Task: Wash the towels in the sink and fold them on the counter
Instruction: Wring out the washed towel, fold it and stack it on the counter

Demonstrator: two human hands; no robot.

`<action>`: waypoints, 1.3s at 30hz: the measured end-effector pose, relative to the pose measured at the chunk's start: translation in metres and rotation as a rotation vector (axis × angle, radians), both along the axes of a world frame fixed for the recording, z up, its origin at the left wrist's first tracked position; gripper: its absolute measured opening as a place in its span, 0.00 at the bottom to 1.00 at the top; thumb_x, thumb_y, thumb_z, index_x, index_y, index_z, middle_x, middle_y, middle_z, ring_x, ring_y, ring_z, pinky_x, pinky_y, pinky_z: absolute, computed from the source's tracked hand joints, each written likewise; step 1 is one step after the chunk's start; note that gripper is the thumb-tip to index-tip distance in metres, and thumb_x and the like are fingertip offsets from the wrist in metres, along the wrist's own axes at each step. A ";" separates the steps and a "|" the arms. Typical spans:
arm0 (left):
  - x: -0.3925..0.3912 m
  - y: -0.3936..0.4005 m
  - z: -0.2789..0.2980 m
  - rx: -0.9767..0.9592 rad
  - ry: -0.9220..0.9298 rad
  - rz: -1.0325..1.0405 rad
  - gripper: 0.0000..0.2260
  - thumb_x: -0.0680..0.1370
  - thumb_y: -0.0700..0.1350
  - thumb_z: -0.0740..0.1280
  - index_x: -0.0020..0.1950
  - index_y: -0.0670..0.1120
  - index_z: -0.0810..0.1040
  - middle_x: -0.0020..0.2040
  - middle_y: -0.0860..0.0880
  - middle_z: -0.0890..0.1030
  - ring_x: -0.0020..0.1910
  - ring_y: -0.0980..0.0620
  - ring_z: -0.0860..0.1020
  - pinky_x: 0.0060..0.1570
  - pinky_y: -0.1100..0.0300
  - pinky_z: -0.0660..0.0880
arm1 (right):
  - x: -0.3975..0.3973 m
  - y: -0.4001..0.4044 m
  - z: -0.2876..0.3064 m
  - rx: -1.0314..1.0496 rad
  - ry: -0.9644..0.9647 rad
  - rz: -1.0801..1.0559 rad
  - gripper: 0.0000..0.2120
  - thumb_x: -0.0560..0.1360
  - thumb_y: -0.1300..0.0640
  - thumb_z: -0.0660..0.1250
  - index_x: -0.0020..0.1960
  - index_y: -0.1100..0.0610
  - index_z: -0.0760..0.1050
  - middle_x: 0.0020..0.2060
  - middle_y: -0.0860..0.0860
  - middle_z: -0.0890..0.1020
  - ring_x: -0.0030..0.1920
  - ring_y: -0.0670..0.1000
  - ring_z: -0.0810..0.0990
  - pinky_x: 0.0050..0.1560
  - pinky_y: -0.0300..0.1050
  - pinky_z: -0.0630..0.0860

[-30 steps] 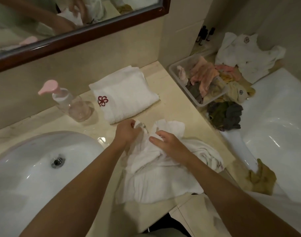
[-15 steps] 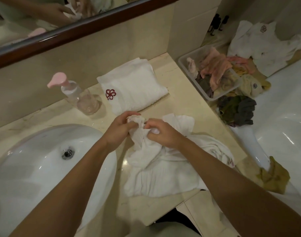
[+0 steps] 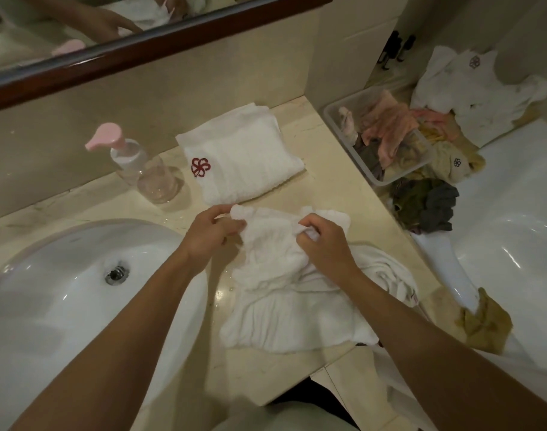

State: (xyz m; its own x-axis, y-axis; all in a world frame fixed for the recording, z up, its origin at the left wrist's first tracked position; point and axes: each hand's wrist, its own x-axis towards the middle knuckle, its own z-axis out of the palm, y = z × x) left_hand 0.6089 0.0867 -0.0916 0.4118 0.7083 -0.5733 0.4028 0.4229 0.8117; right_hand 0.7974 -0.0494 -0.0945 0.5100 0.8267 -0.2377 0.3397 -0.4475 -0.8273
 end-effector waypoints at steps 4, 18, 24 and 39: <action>-0.011 0.010 0.003 0.033 0.057 -0.053 0.12 0.72 0.46 0.77 0.50 0.42 0.80 0.44 0.47 0.79 0.42 0.51 0.79 0.39 0.63 0.75 | 0.003 0.005 0.002 -0.032 0.024 -0.011 0.06 0.73 0.67 0.65 0.39 0.58 0.75 0.32 0.48 0.75 0.34 0.44 0.70 0.37 0.37 0.67; -0.017 -0.014 0.005 0.130 -0.057 0.032 0.05 0.79 0.41 0.68 0.49 0.40 0.81 0.43 0.43 0.78 0.43 0.49 0.76 0.53 0.52 0.75 | -0.024 0.029 0.041 0.007 0.304 0.243 0.08 0.77 0.60 0.63 0.50 0.55 0.80 0.42 0.62 0.79 0.42 0.57 0.77 0.48 0.48 0.74; -0.015 -0.026 0.021 0.101 -0.221 0.159 0.05 0.78 0.40 0.70 0.51 0.44 0.85 0.47 0.42 0.85 0.50 0.43 0.83 0.54 0.50 0.80 | -0.045 0.044 0.047 -0.121 0.274 0.405 0.12 0.77 0.52 0.64 0.52 0.60 0.78 0.48 0.59 0.81 0.49 0.54 0.79 0.53 0.48 0.74; -0.020 -0.030 0.032 0.197 -0.159 0.040 0.13 0.77 0.47 0.72 0.60 0.45 0.82 0.51 0.48 0.86 0.51 0.52 0.84 0.51 0.65 0.78 | -0.058 0.065 0.054 -0.253 -0.336 0.519 0.09 0.77 0.52 0.63 0.38 0.47 0.69 0.32 0.45 0.75 0.36 0.51 0.75 0.33 0.43 0.65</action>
State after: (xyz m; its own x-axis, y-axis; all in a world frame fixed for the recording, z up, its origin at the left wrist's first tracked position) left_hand 0.5889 0.0566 -0.0599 0.4550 0.8175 -0.3531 0.2496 0.2636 0.9318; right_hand 0.7390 0.0161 -0.0402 0.1413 0.9242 -0.3547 0.7840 -0.3232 -0.5299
